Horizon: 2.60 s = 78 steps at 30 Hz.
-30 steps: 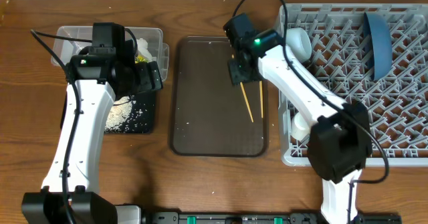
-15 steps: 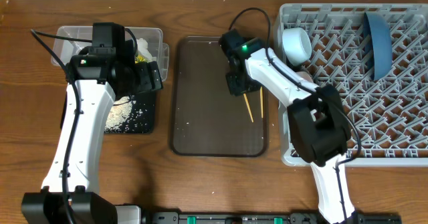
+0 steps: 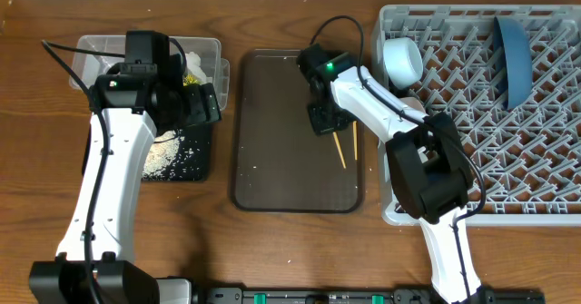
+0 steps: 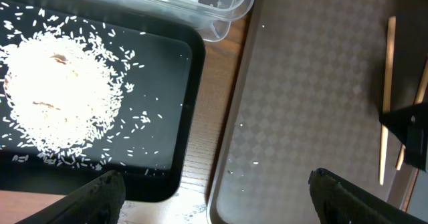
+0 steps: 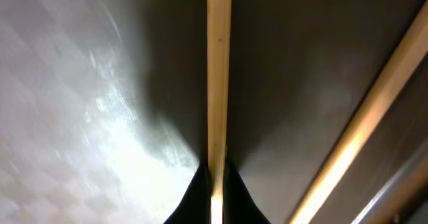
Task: Sort waste into correct bins and load items into the dishwasher rack
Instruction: 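Carry the chopstick into the rack and stand it upright, release, then return the right gripper to the tray and grasp the second chopstick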
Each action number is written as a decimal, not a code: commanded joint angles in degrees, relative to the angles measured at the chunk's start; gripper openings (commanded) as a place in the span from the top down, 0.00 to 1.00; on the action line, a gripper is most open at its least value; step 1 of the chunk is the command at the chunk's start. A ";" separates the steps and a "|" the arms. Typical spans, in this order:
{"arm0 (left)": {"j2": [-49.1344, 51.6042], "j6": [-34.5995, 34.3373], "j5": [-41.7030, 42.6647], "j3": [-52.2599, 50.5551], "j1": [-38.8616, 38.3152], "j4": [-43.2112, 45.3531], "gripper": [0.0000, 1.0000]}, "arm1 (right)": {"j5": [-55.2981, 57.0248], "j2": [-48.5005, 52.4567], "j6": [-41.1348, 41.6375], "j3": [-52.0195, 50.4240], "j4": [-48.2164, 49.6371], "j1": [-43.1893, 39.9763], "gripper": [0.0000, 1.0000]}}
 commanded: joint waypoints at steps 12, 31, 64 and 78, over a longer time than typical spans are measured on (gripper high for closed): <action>-0.44 -0.31 0.35 1.05 0.20 0.00 0.10 | 5.75 -25.90 -4.52 11.65 -16.17 -7.89 0.99; -0.44 -0.31 0.35 1.05 0.20 0.00 0.09 | 11.37 -27.82 -11.96 -6.58 -6.84 -28.48 0.99; -0.44 -0.31 0.35 1.05 0.20 0.00 0.10 | 4.94 -23.10 -1.88 6.43 1.64 -5.64 0.51; -0.44 -0.31 0.35 1.05 0.20 0.00 0.10 | 8.37 -4.57 3.15 6.43 4.39 -2.67 0.48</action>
